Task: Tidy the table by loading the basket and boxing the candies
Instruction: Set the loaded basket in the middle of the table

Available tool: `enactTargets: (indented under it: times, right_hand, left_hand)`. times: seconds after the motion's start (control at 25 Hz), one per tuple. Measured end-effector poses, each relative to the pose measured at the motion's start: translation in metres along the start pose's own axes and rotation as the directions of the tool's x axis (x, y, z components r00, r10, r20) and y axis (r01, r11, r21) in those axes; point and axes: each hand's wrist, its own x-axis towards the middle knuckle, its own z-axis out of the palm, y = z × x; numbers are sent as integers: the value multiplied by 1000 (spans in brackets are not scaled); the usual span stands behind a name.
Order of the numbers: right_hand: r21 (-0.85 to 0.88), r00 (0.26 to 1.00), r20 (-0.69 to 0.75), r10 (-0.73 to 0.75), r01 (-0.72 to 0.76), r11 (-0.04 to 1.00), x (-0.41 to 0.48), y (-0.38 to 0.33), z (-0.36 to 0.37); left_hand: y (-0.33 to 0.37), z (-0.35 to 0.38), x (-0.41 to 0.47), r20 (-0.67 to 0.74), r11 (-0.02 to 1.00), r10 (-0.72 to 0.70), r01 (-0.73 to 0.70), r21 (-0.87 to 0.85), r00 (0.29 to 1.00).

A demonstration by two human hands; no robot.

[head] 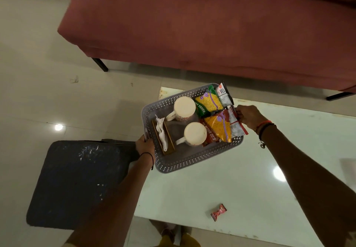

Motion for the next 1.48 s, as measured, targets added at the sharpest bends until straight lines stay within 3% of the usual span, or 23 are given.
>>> enactTargets:
  times: [0.12,0.28,0.8,1.04,1.2,1.48]
  right_hand:
    - [37,1000,27,-1,0,999,-44,19,-11]
    - [307,998,43,43,-54,950,-111,35,-23]
    - [383,999,-45,15,3,924,-268,104,-112]
    - [385,997,-75,-22,49,921,-318,145,-172]
    - [402,992,-127,-1,53,914,-329,171,-214]
    - [312,991,-117,67,-27,950,-304,202,-300]
  left_hand:
    - [4,-21,-17,-21,998,40,-39,57,999]
    - [11,-56,-55,-24,997,43,-42,59,999]
    - [-4,-113,-204,83,991,84,-92,98,993]
    - [-5,-100,-272,163,986,143,-154,58,976]
    - [-1,-75,-316,178,961,207,-234,146,962]
    - [1,8,-366,172,951,218,-249,185,961]
